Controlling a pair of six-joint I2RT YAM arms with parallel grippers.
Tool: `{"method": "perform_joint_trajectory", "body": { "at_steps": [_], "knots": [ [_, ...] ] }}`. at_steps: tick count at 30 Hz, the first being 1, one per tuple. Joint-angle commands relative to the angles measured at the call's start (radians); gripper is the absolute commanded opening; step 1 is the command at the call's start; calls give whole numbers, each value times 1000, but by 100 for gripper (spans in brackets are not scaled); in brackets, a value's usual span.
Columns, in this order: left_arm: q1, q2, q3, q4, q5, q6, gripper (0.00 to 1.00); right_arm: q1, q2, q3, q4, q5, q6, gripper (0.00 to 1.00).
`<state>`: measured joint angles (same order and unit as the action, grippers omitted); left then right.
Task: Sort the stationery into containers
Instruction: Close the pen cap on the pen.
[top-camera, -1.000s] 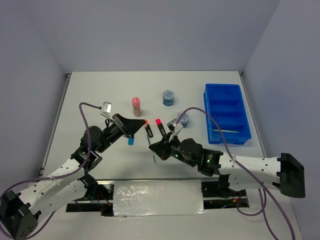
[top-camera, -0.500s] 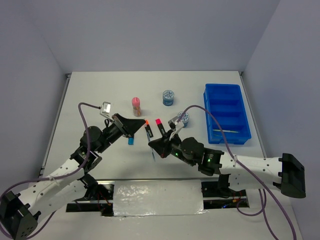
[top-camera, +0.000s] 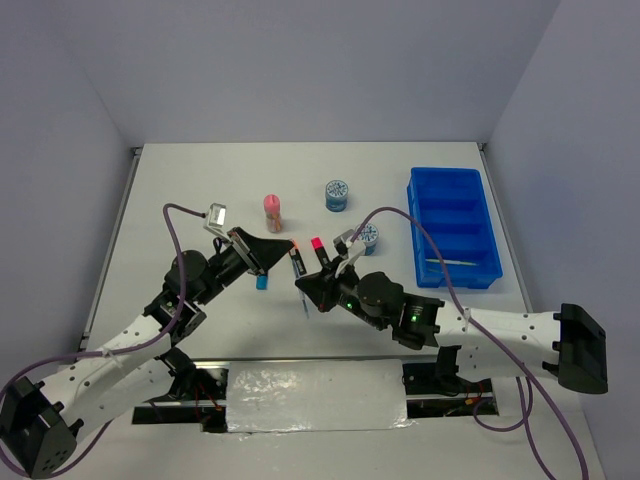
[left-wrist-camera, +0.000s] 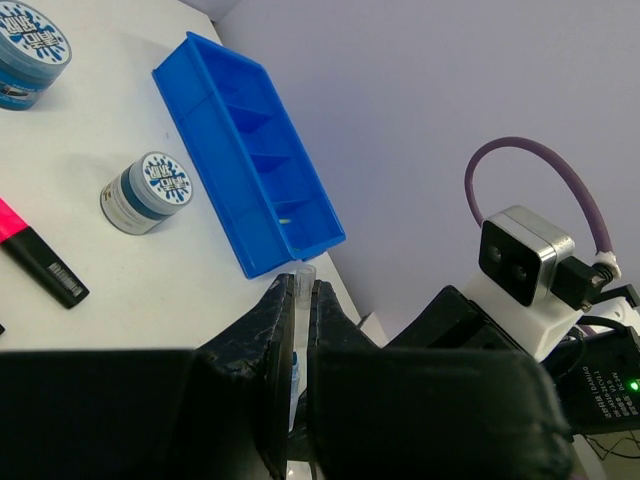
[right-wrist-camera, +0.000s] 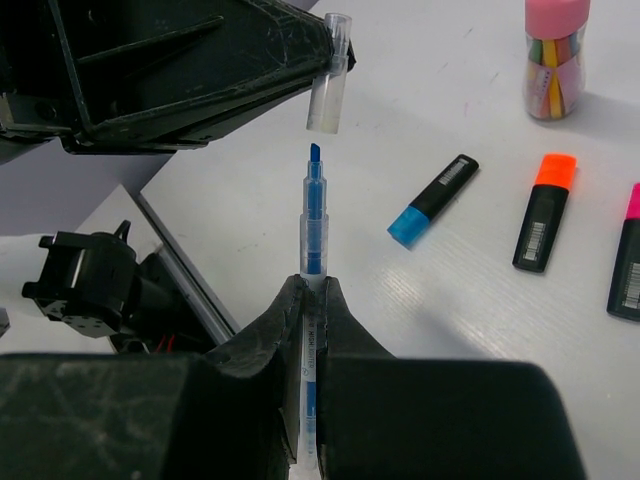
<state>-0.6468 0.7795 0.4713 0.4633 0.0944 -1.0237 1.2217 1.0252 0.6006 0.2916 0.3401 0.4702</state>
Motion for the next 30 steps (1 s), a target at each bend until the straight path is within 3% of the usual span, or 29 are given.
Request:
{"method": "perform_joint_trajectory", "body": {
  "at_steps": [1,30],
  "knots": [
    [-4,-9,38,40,25,16,0,9,4,48,23,34,-16,0],
    [-4,-10,18,32,13,53,0,-5,-19,74,-11,45,-10,0]
  ]
}}
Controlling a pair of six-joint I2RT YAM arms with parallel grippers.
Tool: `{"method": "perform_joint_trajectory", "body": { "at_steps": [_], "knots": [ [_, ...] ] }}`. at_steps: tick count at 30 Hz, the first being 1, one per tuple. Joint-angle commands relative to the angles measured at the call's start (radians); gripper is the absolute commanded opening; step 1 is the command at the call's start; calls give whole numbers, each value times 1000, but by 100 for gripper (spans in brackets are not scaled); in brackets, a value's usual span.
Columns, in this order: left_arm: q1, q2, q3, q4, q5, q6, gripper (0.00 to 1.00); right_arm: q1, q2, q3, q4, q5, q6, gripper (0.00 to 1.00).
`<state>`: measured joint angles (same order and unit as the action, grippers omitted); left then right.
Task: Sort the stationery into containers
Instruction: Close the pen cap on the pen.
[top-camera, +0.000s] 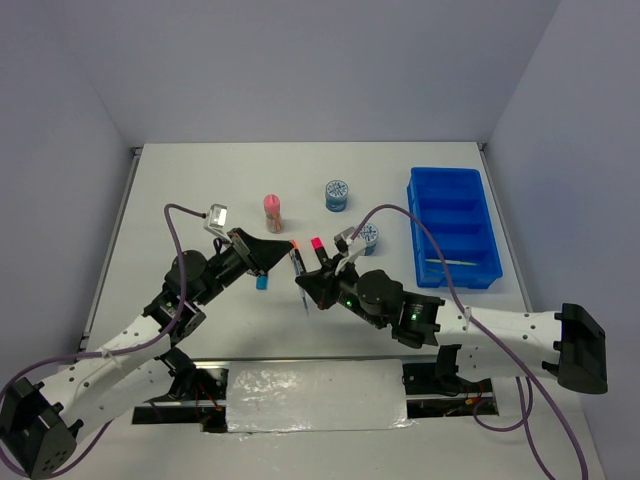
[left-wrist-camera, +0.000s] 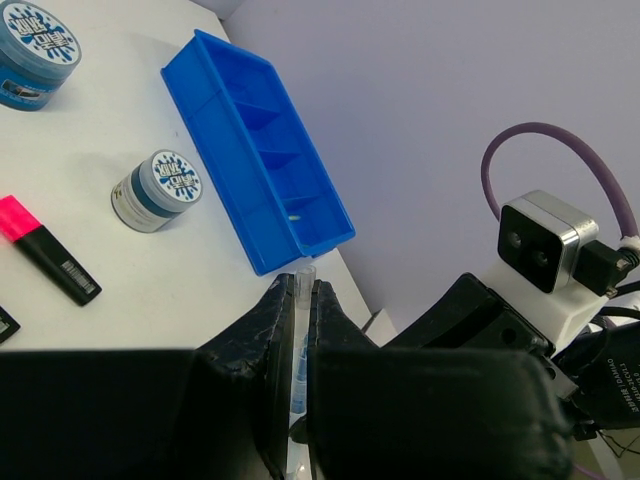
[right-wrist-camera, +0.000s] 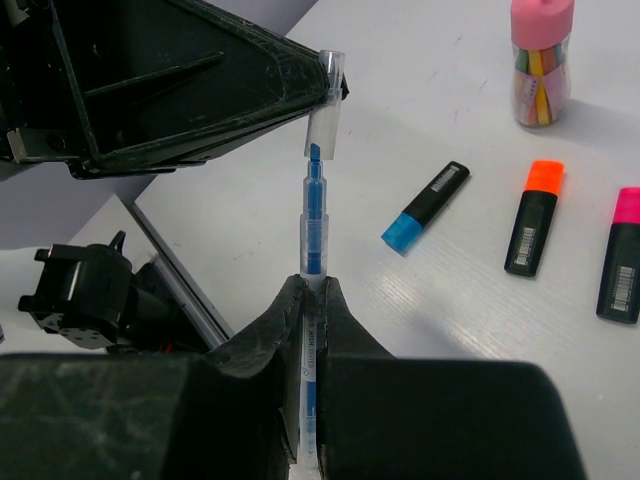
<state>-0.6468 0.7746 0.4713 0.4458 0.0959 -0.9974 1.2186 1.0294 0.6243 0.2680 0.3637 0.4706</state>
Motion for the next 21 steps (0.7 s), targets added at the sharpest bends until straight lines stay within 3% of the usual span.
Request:
{"method": "perform_joint_trajectory", "body": {
  "at_steps": [1,15,18,21],
  "knots": [
    [-5,-1,15,53,13,29,0,-1,-22,52,13,20,-10,0],
    [-16,18,21,62,57,45,0,-54,37,156,14,61,-38,0],
    [-19,22,35,53,77,71,10,-56,55,195,33,58,-88,0],
    [-20,35,58,41,125,114,37,-56,69,200,51,12,-141,0]
  ]
}}
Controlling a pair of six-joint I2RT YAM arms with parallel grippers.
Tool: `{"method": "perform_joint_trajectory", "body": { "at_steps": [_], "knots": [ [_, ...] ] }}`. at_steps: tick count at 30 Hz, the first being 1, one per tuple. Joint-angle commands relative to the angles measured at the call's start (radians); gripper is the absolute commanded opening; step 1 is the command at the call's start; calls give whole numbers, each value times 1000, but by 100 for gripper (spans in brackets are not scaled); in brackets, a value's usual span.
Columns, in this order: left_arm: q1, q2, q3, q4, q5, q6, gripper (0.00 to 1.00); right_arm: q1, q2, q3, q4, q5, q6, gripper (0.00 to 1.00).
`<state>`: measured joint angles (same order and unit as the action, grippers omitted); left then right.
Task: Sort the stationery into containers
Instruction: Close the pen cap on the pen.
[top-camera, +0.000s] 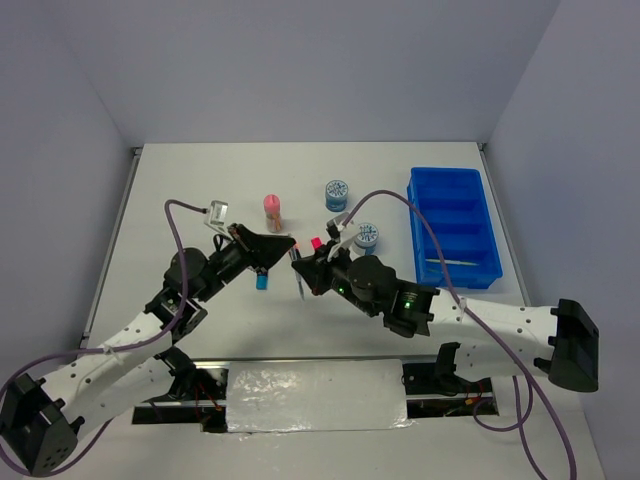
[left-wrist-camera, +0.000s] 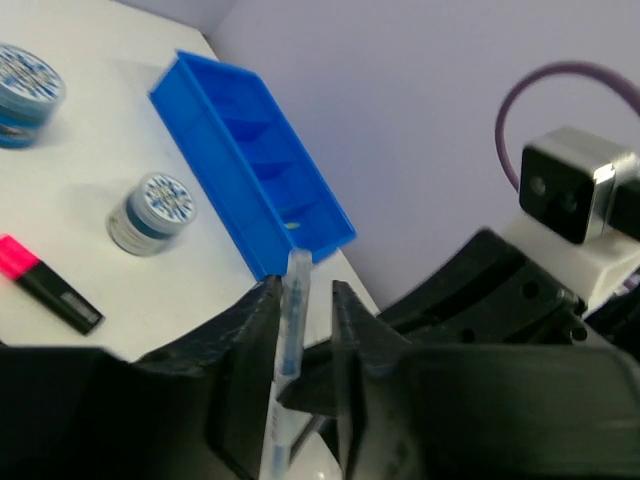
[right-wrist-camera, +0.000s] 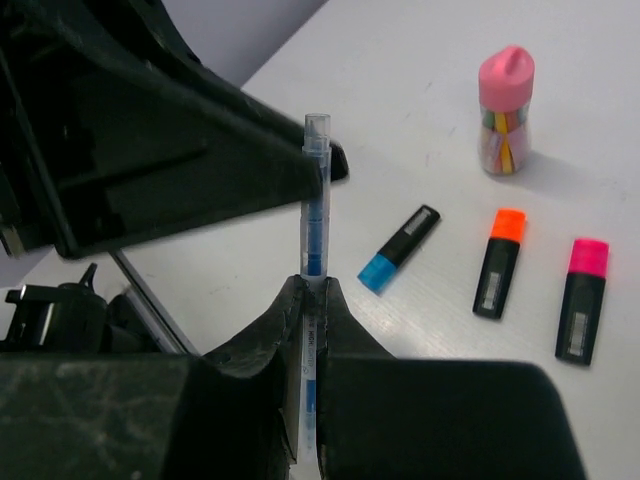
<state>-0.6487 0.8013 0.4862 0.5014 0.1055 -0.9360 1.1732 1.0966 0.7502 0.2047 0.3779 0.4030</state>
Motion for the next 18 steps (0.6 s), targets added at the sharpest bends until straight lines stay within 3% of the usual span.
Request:
{"method": "perform_joint_trajectory", "body": {
  "at_steps": [1,3,4,7,9,12,14,15,18],
  "knots": [
    [-22,10,48,-21,121,69,41,-12,0,69,128,-10,-79,0],
    [-22,12,60,-34,126,83,42,-10,-4,63,131,-20,-81,0],
    [-23,10,61,-43,125,85,35,-10,-6,57,134,-25,-85,0],
    [-23,9,65,-50,122,92,31,-10,-12,51,140,-33,-84,0],
    [-23,10,66,-47,126,95,15,-10,-12,49,142,-37,-82,0],
    [-23,15,68,-34,151,97,0,-10,-6,55,140,-39,-84,0],
    [-25,15,78,-30,175,117,0,-12,5,60,133,-77,-95,2],
    [-26,12,86,-35,186,143,0,-10,6,58,127,-100,-104,24],
    [-25,-2,121,-38,263,193,0,-12,11,46,104,-155,-96,56]
  ]
}}
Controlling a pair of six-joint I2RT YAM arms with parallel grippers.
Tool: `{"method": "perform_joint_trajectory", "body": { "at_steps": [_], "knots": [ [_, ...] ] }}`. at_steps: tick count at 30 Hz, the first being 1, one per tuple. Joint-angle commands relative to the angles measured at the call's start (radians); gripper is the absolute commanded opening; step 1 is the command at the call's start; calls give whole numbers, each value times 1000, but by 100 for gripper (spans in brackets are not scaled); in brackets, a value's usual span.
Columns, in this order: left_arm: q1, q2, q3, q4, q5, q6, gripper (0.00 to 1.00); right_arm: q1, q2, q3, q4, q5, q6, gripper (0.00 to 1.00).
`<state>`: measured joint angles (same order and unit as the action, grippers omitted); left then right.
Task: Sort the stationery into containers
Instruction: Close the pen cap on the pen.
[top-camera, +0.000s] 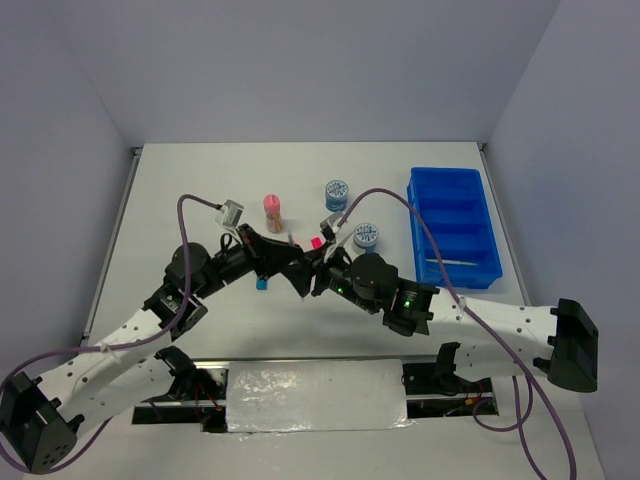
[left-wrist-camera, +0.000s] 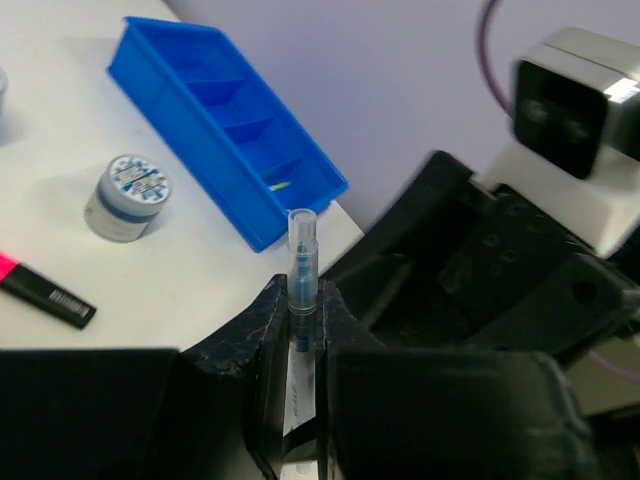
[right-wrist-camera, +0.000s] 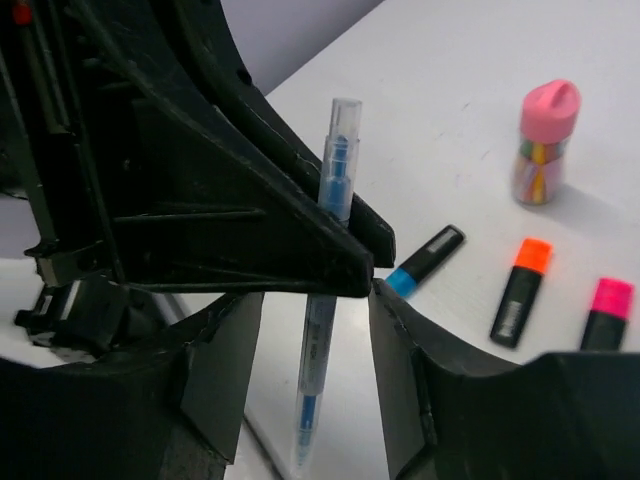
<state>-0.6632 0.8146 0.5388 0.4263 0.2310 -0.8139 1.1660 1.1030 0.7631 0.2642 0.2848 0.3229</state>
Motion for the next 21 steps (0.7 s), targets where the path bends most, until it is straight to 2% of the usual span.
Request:
{"method": "perform_joint_trajectory", "body": {
  "at_steps": [1,3,5,6,7,9,10,11,13,14,15,16,21],
  "knots": [
    [-10,-20,76,40,155,100,0,-5,3,28,43,-58,-1,57],
    [-12,-43,93,28,179,122,0,-5,-5,1,58,-71,22,54],
    [-13,-57,102,29,194,142,0,-5,-8,-10,86,-81,31,23],
    [-15,-60,102,23,191,145,0,-5,-3,-4,76,-76,33,0],
    [-13,-64,105,17,185,151,0,-5,-2,1,69,-75,36,0],
    [-16,-69,109,-9,162,166,10,-5,0,2,84,-102,30,0],
    [-15,-72,105,-15,151,170,18,-3,-2,1,92,-110,31,0],
    [-16,-80,101,-17,140,174,35,-3,-3,-4,102,-117,38,0],
    [-19,-89,89,2,137,188,50,-3,-5,-11,121,-115,44,0],
    [-21,-95,90,-3,125,191,63,-2,-6,-13,122,-111,44,0],
    [-21,-97,95,-15,99,208,67,-3,-6,-15,125,-108,44,0],
    [-21,-95,111,-47,84,214,76,-3,-9,-15,122,-102,45,0],
    [-24,-83,162,-104,5,248,80,-3,-12,-4,96,-93,38,0]
  ]
}}
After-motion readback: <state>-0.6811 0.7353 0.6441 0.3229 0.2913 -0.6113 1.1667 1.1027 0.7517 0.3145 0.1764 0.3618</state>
